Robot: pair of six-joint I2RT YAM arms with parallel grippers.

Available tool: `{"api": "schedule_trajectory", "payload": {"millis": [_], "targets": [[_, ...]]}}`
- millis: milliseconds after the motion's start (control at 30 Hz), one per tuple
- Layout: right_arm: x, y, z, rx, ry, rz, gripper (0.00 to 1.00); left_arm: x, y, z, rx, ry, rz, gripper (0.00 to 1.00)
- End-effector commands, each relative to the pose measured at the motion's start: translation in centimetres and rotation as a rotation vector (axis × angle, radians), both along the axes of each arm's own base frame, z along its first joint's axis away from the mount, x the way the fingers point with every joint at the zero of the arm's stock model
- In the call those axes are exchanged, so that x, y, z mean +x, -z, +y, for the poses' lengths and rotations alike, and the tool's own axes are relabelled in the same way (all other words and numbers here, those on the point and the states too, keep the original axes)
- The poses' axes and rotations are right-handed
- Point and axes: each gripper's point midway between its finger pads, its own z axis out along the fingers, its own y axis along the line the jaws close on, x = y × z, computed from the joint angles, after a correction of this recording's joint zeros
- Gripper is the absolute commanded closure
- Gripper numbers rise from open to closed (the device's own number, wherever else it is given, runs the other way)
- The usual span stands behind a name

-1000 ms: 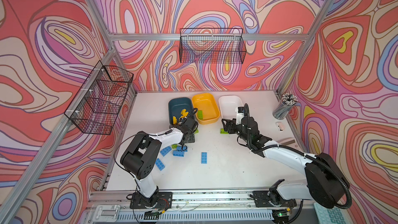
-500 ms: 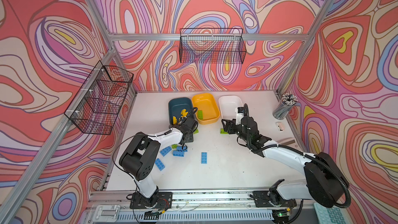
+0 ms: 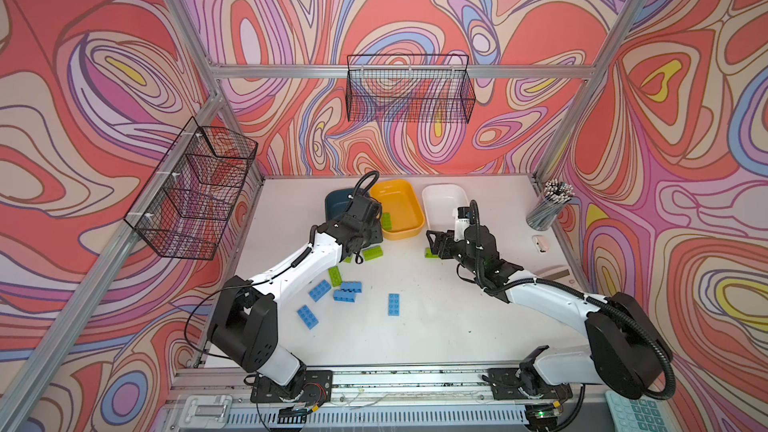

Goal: Sort the legos into containers by color
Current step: 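Lift the green brick with the left gripper over the yellow bin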

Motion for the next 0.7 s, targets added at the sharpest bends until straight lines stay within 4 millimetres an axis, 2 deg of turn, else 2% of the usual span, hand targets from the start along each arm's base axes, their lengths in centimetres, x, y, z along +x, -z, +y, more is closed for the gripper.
{"api": "schedule_trajectory", "payload": {"millis": [0, 67, 267, 367, 567, 667], "targets": [[-0.1, -0.4, 0.0, 0.017, -0.005, -0.011, 0.20, 1.3, 0.7, -0.9, 0.063, 0.046, 0.034, 0.49], [-0.1, -0.5, 0.0, 0.018, -0.004, -0.014, 0.20, 2.5, 0.8, -1.7, 0.068, 0.057, 0.035, 0.48], [-0.1, -0.3, 0.0, 0.018, -0.005, -0.012, 0.20, 5.8, 1.5, -5.9, -0.002, 0.127, 0.081, 0.48], [-0.1, -0.3, 0.0, 0.018, -0.003, -0.013, 0.20, 7.0, 2.3, -7.1, -0.016, 0.139, 0.103, 0.48], [0.0, -0.3, -0.2, 0.012, 0.006, -0.017, 0.20, 7.9, 3.8, -8.5, -0.043, 0.153, 0.138, 0.47], [0.0, -0.2, -0.2, 0.008, 0.007, -0.013, 0.20, 7.7, 4.6, -8.8, -0.055, 0.163, 0.156, 0.40]]}}
